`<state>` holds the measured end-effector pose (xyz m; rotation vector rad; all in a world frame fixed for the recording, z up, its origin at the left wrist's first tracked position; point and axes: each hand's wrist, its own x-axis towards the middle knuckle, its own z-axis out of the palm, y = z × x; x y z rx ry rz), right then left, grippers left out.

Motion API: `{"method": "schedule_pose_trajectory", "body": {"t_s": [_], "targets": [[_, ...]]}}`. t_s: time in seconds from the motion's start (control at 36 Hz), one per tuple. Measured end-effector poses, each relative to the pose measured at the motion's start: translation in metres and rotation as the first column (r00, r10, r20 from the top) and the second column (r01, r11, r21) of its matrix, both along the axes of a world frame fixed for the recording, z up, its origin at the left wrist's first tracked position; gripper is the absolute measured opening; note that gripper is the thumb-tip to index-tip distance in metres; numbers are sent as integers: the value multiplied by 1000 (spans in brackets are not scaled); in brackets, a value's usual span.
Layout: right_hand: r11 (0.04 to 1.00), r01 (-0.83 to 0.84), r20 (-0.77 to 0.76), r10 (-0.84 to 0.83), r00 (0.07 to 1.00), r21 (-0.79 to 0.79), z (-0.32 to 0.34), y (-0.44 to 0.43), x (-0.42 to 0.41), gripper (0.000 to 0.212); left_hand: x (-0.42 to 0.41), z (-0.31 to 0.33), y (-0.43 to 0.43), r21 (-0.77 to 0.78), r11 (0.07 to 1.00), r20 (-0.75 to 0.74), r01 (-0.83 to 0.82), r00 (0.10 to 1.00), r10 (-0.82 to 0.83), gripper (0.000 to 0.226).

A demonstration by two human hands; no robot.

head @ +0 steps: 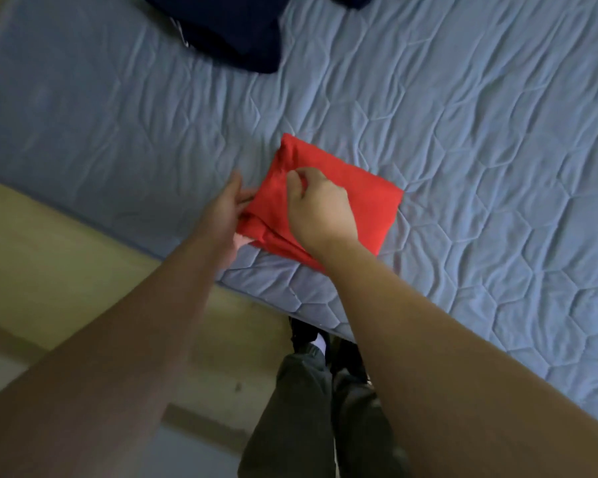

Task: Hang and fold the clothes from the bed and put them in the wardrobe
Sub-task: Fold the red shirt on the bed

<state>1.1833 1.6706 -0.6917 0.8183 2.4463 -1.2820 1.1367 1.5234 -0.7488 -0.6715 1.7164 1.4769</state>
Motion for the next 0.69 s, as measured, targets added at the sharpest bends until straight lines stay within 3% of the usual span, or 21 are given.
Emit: {"method": "schedule_pose_trajectory", "body": {"t_s": [0.06,0.11,0.19,0.28,0.33,0.39,0.44,0.5,0.56,0.64,0.69], "targets": [[992,101,-71,-96,993,77,-11,12,11,30,-7,-4,13,-248,965,-142,82,983,-120,56],[953,279,-128,-264,956,117,-23,29,26,23,-8,-5,24,-518,837,-260,177,900,-351,76],[830,536,-167,-513,842,155,-40,55,50,24,-9,-3,48,-575,773,-248,266,844,-475,81],[731,678,60,-682,729,69,-59,74,66,46,-16,-9,62,-646,666,-135,374,803,-581,90],[752,655,260,-620,740,-73,-69,81,70,60,-21,-13,62,-688,545,-10,480,744,-668,99],[811,569,329,-504,798,-136,-70,84,70,71,-24,-13,58,-651,479,74,589,677,-732,98],[829,532,342,-457,821,-172,-59,83,67,80,-19,-4,52,-544,563,89,622,710,-698,86],[823,525,341,-440,831,-217,-34,79,64,82,-10,18,46,-366,745,112,558,821,-560,67],[829,511,335,-427,840,-225,3,74,61,78,1,55,36,-195,863,177,466,882,-436,48],[849,493,284,-434,855,-187,76,68,56,69,14,133,10,-66,944,154,325,938,-312,24],[875,454,229,-414,881,-169,130,62,51,68,21,196,-11,-12,975,135,221,967,-217,21]]}}
